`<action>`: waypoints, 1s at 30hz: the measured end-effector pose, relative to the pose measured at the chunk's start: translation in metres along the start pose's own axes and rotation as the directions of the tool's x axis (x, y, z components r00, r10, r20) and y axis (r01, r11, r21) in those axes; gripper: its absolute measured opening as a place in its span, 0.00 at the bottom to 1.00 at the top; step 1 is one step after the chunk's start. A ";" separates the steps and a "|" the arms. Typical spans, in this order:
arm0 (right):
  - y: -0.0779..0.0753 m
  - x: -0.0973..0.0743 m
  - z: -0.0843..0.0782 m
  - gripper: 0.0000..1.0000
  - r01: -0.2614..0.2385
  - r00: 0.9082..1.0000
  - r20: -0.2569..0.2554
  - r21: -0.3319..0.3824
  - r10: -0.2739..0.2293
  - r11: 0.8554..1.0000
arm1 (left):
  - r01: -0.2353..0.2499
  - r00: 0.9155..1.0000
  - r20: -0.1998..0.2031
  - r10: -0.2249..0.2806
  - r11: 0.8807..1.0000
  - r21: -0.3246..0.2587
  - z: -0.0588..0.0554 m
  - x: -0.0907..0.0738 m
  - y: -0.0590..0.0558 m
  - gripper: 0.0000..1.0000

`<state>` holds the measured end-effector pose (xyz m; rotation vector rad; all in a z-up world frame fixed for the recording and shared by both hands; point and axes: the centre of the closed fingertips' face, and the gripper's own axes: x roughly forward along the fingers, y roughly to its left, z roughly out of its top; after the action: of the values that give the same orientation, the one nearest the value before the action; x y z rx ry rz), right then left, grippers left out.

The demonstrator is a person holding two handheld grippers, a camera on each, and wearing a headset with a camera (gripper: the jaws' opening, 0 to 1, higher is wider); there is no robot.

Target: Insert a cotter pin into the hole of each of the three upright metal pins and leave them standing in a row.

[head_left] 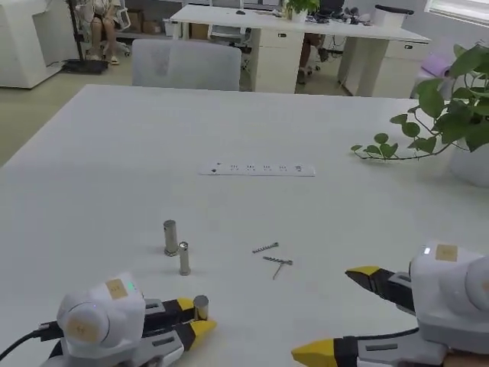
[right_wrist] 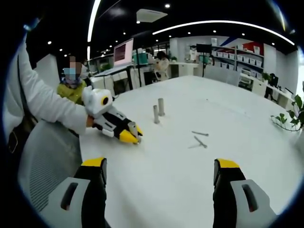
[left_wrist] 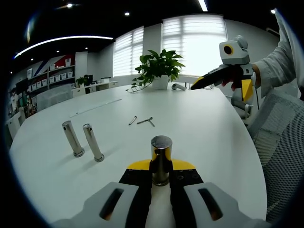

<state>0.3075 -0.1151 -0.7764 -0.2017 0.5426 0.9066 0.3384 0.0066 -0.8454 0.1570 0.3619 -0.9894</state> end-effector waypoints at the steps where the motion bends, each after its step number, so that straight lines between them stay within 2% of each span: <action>1: 0.000 0.000 0.000 0.95 -0.001 1.000 0.001 0.001 0.001 1.000 | 0.000 1.000 0.002 0.000 1.000 -0.002 0.000 0.000 0.000 0.11; 6: 0.001 0.001 0.001 0.95 -0.003 1.000 0.001 -0.002 0.003 1.000 | 0.006 1.000 0.012 -0.006 1.000 -0.017 0.001 0.000 0.000 0.12; 10: 0.001 0.000 0.001 0.95 -0.003 1.000 0.002 -0.002 0.003 1.000 | 0.013 0.999 0.037 -0.012 0.999 -0.038 0.007 -0.001 0.000 0.26; 18: -0.001 -0.001 0.003 0.95 0.001 1.000 0.011 -0.004 -0.001 1.000 | 0.008 1.000 0.026 -0.007 0.999 -0.042 0.007 -0.010 0.002 0.28; 30: -0.002 0.001 0.001 0.94 -0.007 1.000 0.019 -0.001 0.007 1.000 | 0.009 1.000 0.026 -0.007 0.997 -0.076 0.016 -0.031 0.005 0.41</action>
<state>0.3103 -0.1150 -0.7763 -0.1923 0.5253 0.9146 0.3308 0.0286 -0.8196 0.0741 0.3757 -0.9830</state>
